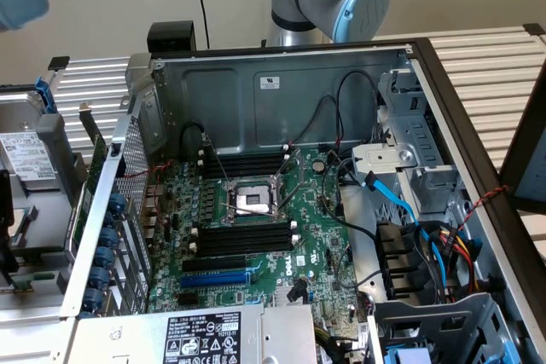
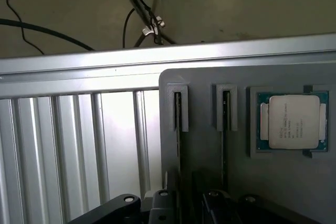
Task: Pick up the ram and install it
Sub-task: 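Pick up the ram and move it above insertion slot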
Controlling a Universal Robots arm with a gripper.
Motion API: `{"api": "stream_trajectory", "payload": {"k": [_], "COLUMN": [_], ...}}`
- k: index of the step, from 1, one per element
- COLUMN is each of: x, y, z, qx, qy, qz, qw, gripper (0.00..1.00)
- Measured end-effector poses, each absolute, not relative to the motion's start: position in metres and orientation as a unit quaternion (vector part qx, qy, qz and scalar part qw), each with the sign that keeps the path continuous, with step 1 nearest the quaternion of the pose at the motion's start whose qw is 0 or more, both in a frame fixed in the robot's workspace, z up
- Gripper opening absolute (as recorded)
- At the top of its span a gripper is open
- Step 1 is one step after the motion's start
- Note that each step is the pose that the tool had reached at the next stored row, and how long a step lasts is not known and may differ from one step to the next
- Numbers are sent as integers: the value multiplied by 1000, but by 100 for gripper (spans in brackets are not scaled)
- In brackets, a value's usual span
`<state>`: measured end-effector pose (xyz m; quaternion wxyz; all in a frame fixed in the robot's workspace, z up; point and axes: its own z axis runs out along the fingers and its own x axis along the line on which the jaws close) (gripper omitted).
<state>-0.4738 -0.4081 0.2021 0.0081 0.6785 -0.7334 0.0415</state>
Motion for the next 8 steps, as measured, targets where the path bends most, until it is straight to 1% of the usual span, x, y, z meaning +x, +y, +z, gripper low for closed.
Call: {"api": "stream_trajectory", "payload": {"k": [8], "x": [-474], "y": [-408], "z": [202], "qx": [670], "qy": [-741], "qz": [41], "qw": [9], "gripper": [27]}}
